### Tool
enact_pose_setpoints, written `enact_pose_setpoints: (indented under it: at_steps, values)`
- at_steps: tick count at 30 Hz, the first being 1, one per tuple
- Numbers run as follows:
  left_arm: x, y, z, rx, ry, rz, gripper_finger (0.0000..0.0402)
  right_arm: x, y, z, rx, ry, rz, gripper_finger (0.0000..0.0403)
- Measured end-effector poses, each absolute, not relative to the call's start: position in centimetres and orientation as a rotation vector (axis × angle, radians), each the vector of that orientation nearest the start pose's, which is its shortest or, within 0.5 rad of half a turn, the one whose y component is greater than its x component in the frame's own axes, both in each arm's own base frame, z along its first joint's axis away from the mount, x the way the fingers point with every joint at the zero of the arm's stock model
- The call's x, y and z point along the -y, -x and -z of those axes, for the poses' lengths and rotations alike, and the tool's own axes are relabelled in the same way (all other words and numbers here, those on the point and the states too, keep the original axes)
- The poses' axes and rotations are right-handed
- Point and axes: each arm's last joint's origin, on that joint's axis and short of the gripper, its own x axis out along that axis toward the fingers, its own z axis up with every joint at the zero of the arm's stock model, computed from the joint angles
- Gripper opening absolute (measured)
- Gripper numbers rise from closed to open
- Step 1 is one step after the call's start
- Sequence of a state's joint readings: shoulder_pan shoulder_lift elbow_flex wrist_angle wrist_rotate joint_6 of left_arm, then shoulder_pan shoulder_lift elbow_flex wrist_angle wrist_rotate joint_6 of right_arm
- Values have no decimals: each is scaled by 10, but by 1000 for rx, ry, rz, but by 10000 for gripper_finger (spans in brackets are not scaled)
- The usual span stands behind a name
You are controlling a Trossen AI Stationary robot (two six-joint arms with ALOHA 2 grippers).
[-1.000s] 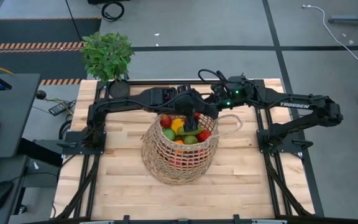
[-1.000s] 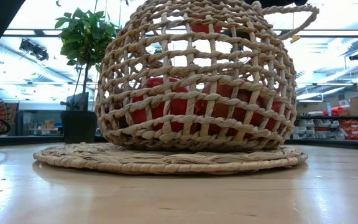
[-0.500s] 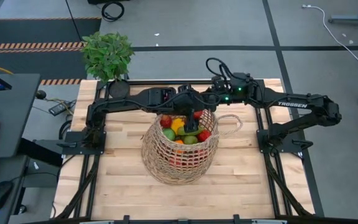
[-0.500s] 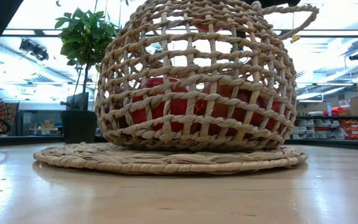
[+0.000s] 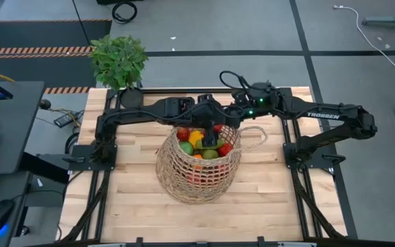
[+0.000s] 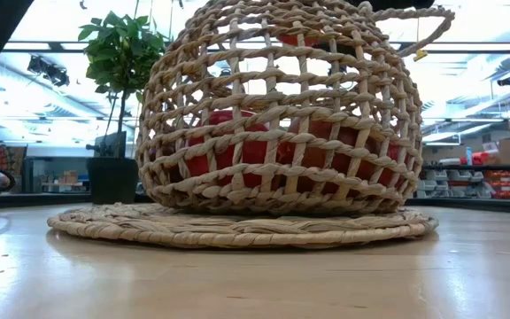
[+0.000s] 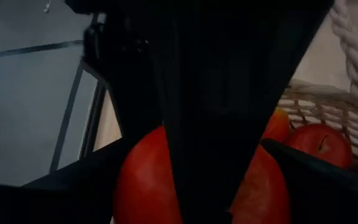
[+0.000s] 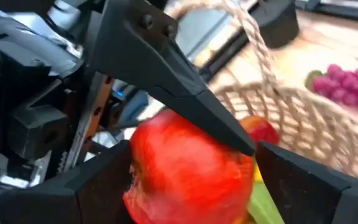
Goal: Build produce basket
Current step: Put the red apple into the brown basket, then put the red grapes into the brown basket
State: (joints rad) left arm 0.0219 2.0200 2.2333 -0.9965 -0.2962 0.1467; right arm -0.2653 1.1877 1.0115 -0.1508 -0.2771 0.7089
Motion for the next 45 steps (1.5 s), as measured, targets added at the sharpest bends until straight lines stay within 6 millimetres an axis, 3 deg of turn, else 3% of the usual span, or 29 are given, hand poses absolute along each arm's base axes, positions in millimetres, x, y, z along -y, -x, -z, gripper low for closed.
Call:
enact_pose_setpoints:
  at_steps: [14,20,24,30,36,45]
  values:
    - [-16,-428,-388,-784,-253,-273,355,59,-260,-336,-274,-790,75,350]
    - [-8,-431,-391,-732,-260,-287,385,60,-268,-328,-307,-794,72,393]
    - [-9,-431,-392,-728,-232,-344,390,60,-273,-324,-328,-825,43,393]
    - [-8,-429,-394,-742,-345,-380,389,61,-274,-324,-332,-835,15,397]
    - [-2,-428,-395,-759,-455,-388,389,70,-263,-334,-281,-845,6,398]
    - [4,-428,-396,-740,-434,-394,389,79,-239,-356,-175,-795,30,398]
